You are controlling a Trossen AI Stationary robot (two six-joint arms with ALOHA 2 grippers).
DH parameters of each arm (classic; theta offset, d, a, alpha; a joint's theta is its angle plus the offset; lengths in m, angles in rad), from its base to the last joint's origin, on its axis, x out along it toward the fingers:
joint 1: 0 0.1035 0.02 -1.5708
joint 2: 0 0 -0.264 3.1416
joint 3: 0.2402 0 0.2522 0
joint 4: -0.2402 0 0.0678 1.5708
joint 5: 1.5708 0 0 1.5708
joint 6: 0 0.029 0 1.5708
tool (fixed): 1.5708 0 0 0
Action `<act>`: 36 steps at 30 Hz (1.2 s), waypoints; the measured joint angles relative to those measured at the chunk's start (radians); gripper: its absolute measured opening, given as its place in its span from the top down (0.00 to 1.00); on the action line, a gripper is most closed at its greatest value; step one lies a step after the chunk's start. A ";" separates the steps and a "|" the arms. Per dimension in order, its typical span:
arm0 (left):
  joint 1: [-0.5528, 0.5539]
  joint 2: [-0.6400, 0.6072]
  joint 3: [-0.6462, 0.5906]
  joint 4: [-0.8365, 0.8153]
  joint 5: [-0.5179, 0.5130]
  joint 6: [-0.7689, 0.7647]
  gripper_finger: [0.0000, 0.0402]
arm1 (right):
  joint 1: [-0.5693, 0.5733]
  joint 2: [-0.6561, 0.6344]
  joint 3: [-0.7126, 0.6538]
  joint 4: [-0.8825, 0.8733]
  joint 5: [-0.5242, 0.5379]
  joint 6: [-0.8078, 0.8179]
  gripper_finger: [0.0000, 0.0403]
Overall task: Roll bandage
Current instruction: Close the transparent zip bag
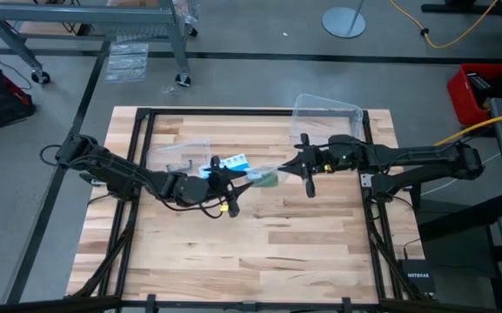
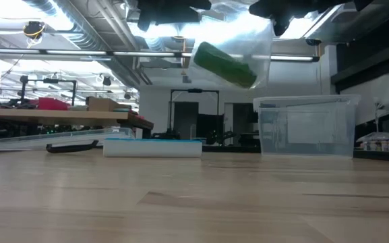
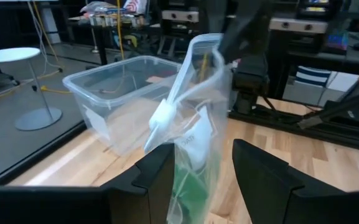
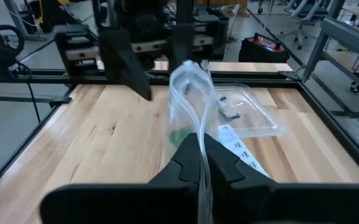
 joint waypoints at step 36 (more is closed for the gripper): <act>0.005 0.001 0.000 -0.098 -0.001 -0.100 0.61 | 0.000 0.028 0.000 0.029 -0.094 0.027 0.99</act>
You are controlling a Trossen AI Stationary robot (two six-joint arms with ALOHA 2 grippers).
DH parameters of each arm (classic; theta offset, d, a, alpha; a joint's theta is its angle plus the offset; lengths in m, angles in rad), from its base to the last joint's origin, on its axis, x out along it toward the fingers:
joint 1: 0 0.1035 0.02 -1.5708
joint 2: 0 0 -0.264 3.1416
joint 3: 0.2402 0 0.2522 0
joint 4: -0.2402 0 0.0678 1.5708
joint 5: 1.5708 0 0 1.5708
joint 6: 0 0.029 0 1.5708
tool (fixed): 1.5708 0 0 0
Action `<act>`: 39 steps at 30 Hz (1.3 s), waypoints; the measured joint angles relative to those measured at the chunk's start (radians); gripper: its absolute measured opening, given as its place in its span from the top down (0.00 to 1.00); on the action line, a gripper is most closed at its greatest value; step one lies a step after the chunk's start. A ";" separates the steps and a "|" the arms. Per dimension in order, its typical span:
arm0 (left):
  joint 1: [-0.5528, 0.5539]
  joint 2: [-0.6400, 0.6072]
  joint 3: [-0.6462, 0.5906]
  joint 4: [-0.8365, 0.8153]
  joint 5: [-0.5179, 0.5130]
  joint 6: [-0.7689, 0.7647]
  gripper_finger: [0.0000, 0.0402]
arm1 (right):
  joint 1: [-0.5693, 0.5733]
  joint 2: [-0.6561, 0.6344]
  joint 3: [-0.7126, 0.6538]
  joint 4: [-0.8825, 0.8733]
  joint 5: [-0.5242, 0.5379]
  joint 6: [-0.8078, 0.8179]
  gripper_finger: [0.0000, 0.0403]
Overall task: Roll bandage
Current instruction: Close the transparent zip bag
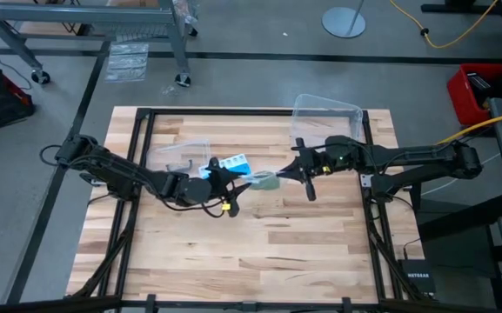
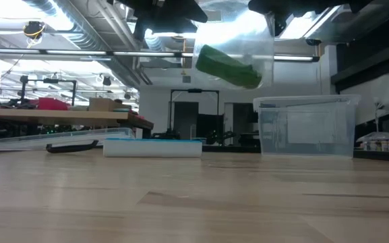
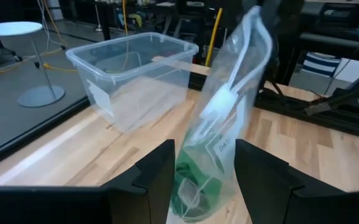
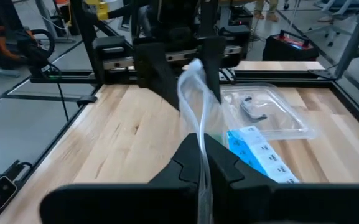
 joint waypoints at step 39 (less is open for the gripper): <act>-0.006 0.000 0.000 0.047 0.045 0.054 1.00 | 0.000 0.000 0.000 0.001 -0.009 -0.006 0.99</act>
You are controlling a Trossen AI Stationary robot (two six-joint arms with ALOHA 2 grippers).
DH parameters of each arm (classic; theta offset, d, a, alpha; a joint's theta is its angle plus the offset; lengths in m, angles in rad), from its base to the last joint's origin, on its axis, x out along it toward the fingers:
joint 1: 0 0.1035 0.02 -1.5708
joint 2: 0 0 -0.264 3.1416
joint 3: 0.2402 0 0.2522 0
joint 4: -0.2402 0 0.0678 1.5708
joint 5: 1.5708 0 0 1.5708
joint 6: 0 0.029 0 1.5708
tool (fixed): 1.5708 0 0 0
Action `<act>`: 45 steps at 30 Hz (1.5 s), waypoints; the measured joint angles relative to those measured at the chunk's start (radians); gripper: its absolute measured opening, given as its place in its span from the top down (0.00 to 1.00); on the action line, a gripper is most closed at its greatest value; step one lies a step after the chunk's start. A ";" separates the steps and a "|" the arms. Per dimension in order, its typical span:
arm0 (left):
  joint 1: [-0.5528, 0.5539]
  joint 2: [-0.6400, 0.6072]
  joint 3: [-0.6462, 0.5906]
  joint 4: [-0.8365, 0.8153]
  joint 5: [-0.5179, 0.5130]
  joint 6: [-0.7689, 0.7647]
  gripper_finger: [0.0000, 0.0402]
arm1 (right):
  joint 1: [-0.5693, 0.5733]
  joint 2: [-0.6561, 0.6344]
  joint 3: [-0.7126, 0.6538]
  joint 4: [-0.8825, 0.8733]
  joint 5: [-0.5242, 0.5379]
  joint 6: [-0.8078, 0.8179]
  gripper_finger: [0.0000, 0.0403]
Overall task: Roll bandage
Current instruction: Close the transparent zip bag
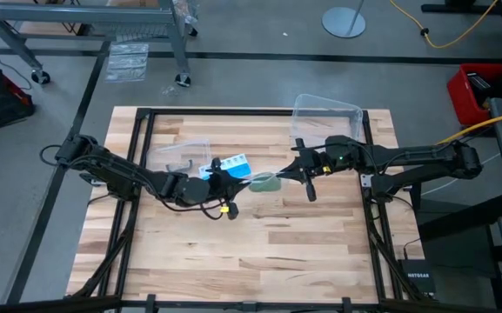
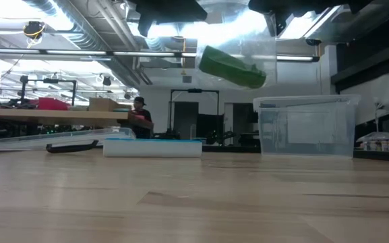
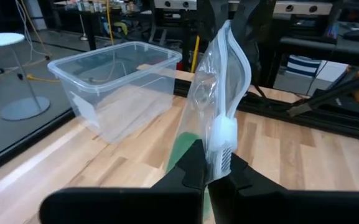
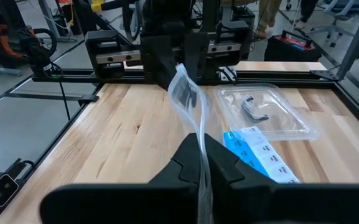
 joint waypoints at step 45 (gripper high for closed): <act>-0.015 0.060 0.000 -0.143 0.033 -0.231 1.00 | 0.133 0.395 0.205 0.175 0.124 -0.312 0.67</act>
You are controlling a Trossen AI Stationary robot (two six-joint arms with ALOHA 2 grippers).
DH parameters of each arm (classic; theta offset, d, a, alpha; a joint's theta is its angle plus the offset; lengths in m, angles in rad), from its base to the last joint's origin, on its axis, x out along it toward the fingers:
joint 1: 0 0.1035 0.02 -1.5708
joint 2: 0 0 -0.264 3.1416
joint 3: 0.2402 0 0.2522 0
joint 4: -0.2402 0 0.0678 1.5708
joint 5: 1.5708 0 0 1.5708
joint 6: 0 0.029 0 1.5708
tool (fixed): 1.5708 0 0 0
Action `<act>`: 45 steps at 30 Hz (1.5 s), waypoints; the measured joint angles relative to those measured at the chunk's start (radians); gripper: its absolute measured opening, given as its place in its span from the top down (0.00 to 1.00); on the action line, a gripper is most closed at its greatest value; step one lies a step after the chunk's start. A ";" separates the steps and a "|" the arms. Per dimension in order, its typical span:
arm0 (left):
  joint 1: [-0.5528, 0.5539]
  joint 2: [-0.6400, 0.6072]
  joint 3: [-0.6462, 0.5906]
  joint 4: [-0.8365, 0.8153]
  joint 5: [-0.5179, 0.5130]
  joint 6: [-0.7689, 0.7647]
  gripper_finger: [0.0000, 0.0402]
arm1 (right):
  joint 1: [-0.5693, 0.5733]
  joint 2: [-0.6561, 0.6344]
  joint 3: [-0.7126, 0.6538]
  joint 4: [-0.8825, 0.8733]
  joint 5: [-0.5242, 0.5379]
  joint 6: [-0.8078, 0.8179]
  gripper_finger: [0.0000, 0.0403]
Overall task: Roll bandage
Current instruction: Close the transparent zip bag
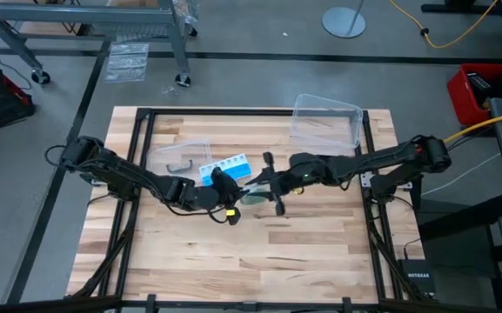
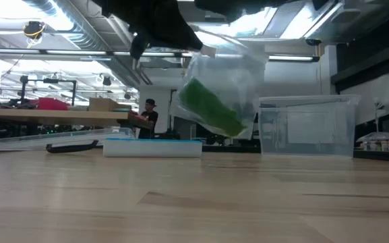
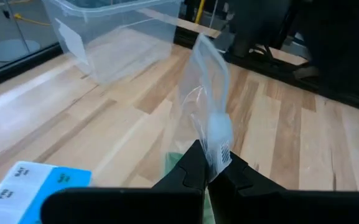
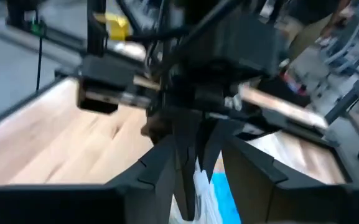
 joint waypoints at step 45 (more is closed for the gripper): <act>-0.008 0.014 0.000 -0.011 0.003 0.017 1.00 | 0.018 0.089 0.067 -0.166 0.033 -0.055 0.74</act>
